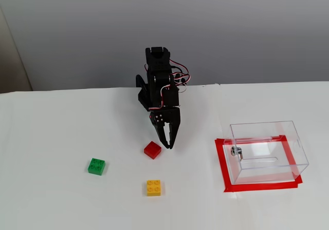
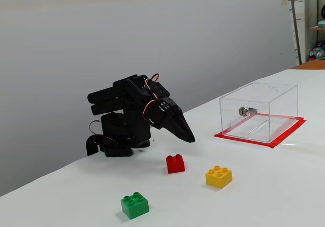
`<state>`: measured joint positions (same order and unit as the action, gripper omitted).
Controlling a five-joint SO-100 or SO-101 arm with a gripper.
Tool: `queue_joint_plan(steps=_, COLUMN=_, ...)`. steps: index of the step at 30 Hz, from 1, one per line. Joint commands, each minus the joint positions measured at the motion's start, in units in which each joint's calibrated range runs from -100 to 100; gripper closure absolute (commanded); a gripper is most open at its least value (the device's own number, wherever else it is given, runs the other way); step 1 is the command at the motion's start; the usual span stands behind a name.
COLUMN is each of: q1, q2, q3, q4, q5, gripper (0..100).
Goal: Pick the yellow lego brick and place it into the transparent box
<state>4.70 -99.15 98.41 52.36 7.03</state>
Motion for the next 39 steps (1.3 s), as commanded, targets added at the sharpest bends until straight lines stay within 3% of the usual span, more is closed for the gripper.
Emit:
queue_joint_plan(steps=1, q1=0.1, q2=-0.5, q3=0.9, q4=-1.0, q5=0.2, gripper=99)
queue_joint_plan(steps=23, q1=0.0, q2=-0.5, q3=0.1, q4=-1.1, q5=-0.1, gripper=98)
queue_joint_plan(steps=39, q1=-1.9, q2=0.5, q3=-16.9, q4=0.2, q5=-0.1, gripper=95)
